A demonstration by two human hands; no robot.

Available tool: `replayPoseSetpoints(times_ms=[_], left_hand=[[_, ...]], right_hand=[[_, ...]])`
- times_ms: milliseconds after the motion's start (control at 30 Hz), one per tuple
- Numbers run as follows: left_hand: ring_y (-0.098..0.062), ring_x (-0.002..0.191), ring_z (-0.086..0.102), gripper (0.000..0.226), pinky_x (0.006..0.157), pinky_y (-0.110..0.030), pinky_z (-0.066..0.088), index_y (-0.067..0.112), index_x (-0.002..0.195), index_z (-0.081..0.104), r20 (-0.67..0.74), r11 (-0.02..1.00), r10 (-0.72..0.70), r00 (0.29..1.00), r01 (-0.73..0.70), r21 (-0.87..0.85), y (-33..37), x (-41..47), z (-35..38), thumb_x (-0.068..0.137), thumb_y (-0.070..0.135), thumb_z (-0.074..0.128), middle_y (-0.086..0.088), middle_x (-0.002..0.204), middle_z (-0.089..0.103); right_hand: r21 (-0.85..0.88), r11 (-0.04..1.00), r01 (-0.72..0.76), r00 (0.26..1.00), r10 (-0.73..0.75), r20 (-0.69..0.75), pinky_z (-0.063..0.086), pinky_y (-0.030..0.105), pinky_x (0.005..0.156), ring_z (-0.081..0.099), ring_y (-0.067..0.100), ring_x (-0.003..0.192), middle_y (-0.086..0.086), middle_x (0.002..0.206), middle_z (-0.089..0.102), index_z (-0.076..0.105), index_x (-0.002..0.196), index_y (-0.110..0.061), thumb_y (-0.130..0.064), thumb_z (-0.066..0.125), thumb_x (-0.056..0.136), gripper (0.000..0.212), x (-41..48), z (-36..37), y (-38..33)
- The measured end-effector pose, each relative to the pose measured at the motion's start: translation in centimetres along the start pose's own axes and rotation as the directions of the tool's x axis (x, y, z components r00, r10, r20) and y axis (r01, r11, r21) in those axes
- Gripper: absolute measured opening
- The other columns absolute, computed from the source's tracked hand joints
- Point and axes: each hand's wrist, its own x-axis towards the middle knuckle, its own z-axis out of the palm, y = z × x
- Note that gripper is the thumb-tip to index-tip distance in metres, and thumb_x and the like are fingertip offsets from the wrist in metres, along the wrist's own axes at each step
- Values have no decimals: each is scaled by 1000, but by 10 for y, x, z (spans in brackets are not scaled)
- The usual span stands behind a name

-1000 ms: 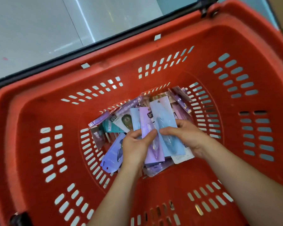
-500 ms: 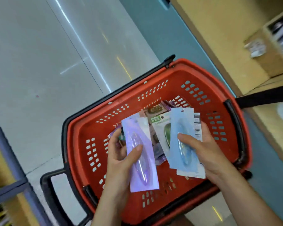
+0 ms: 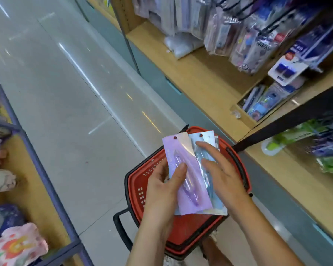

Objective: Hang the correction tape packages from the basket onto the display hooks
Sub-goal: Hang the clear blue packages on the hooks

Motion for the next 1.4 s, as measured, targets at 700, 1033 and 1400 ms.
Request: replayPoseSetpoints(times_ms=[700, 1033, 1400], left_hand=[[-33, 89, 70, 20, 88, -50, 54, 3, 99, 70, 260, 977, 186, 948, -150, -154, 151, -199, -26, 90, 19, 61, -17, 98, 75], [-37, 94, 72, 23, 89, -54, 55, 17, 111, 69, 569, 921, 310, 762, -388, 17, 175, -268, 30, 89, 13, 67, -14, 99, 75], [-10, 122, 58, 46, 106, -40, 47, 46, 122, 61, 678, 674, 521, 518, -737, 44, 151, -348, 133, 92, 12, 66, 20, 127, 63]], right_hand=[[143, 943, 301, 922, -249, -296, 47, 55, 104, 48, 23, 135, -14, 147, 46, 53, 123, -60, -51, 91, 48, 84, -208, 6, -167], [-52, 872, 487, 687, -419, -594, 42, 3, 82, 43, -30, 107, -52, 113, 47, 53, 124, -45, -14, 85, 73, 68, -292, -50, -202], [-175, 795, 581, 516, -526, -676, 39, -1, 89, 42, -22, 121, -38, 130, 49, 51, 126, -45, -29, 92, 56, 82, -390, -138, -213]])
